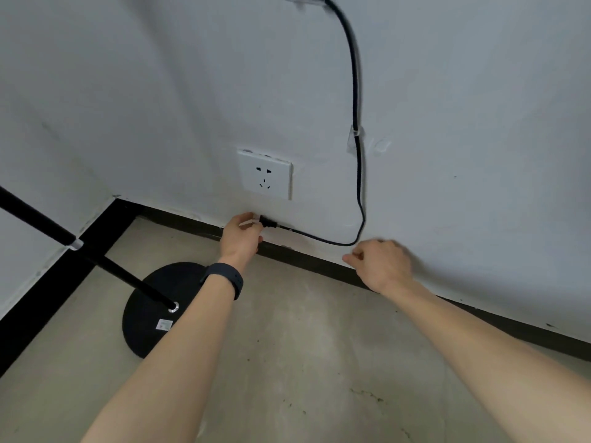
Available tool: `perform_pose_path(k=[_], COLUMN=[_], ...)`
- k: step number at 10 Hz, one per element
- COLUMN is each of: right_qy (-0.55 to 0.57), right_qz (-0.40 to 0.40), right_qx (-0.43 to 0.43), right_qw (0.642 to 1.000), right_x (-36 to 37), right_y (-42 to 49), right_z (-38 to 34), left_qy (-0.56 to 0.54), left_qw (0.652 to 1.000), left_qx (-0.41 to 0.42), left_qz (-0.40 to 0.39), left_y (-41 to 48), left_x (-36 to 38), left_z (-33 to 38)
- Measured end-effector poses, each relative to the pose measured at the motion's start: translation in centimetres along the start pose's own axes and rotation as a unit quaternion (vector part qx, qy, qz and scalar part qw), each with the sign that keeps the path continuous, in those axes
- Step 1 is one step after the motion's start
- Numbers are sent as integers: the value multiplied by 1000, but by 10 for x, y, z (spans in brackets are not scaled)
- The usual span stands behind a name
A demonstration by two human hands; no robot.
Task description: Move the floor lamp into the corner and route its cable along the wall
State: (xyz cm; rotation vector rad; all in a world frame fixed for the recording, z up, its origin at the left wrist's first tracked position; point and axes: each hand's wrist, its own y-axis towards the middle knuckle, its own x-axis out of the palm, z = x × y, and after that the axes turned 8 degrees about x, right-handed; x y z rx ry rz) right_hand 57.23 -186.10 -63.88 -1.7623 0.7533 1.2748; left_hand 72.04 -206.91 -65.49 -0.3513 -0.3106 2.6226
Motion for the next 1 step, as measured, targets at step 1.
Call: perform_pose_path(k=[1], right_qy=[-25], right_qz=[-47], right_qx=[-18], right_qw=[998], right_x=[-4], right_y=[-1], right_z=[2], left_qy=[85], left_qw=[996], left_qx=[38], left_qz=[11], left_y=[-5], left_x=[-5], left_z=[4])
